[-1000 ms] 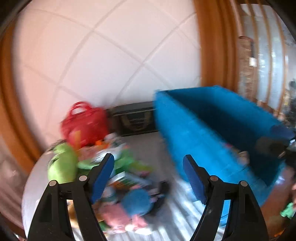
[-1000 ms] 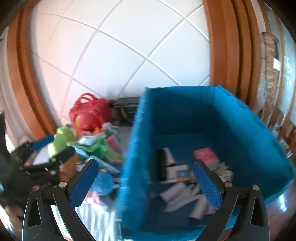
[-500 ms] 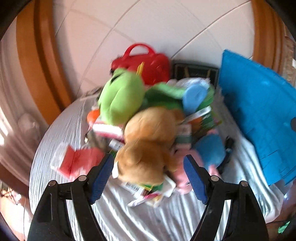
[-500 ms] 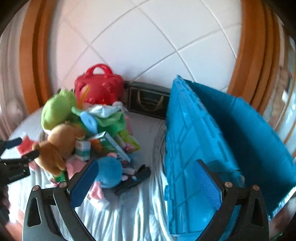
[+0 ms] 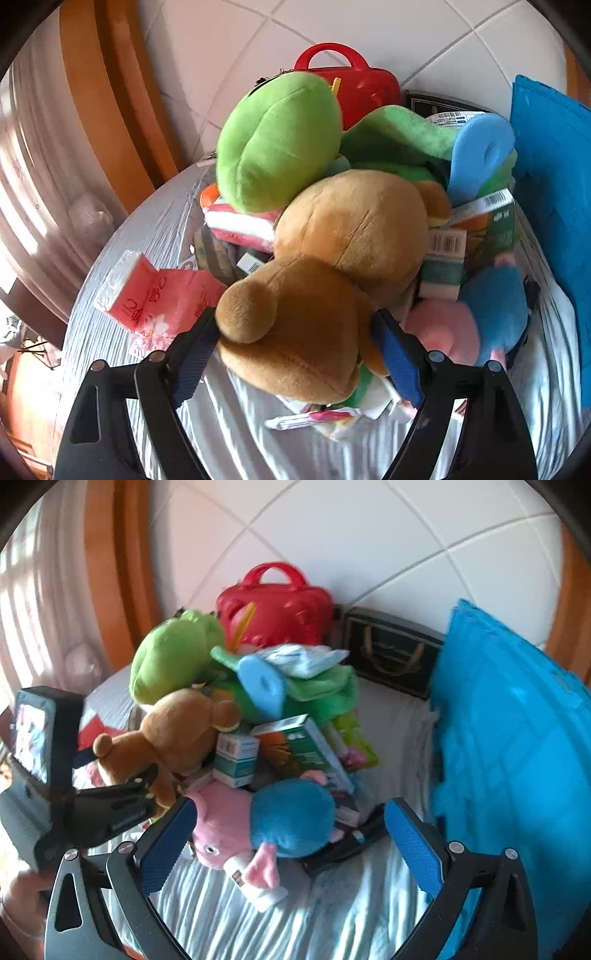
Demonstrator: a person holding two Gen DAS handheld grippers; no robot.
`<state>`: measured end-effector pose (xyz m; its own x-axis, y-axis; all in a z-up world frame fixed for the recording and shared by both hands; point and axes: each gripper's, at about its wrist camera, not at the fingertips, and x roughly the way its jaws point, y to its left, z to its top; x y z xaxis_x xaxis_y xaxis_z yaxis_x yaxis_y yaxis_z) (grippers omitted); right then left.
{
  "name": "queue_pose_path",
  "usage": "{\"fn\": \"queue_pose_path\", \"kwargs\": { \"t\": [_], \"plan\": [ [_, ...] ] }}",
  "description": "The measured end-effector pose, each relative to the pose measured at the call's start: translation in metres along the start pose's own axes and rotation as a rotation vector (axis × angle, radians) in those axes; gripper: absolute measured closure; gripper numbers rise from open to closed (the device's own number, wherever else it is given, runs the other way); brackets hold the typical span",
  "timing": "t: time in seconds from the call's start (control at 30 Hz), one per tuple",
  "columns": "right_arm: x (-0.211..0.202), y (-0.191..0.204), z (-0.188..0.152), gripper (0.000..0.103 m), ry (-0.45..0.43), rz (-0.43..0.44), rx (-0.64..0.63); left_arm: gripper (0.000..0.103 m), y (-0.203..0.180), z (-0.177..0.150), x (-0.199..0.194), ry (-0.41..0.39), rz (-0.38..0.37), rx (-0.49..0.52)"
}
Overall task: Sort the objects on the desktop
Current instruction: 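Move both open tools back over the pile of plush toys, then grasp the brown teddy bear with both tools from either side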
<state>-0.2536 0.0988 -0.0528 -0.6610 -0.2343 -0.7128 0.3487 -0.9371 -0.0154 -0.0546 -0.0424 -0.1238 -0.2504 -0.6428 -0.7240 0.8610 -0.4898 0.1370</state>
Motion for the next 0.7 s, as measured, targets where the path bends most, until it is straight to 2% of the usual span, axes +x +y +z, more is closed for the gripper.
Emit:
{"fn": "queue_pose_path", "kwargs": {
  "t": [0.17,0.23,0.3,0.37,0.47,0.7],
  "plan": [
    [0.027,0.021,0.005,0.000,0.026,0.086,-0.049,0.018,0.047,-0.016,0.007,0.055,-0.035,-0.064],
    [0.036,0.031,0.010,0.000,0.031,0.133,-0.061,0.017,0.056,-0.018,0.008,0.067,-0.025,-0.052],
    [0.043,0.041,0.014,0.000,0.028,0.178,-0.070,0.017,0.064,-0.020,0.009,0.072,-0.055,-0.055],
    [0.054,0.054,0.019,0.000,0.040,0.221,-0.090,0.018,0.066,-0.019,0.009,0.083,-0.100,-0.084],
    [0.067,0.070,0.029,0.000,0.041,0.235,-0.129,0.018,0.061,-0.014,0.010,0.094,-0.140,-0.123],
    [0.101,0.088,0.049,0.000,0.085,0.240,-0.222,0.017,0.047,-0.006,0.030,0.169,-0.176,-0.191]
  ]
}}
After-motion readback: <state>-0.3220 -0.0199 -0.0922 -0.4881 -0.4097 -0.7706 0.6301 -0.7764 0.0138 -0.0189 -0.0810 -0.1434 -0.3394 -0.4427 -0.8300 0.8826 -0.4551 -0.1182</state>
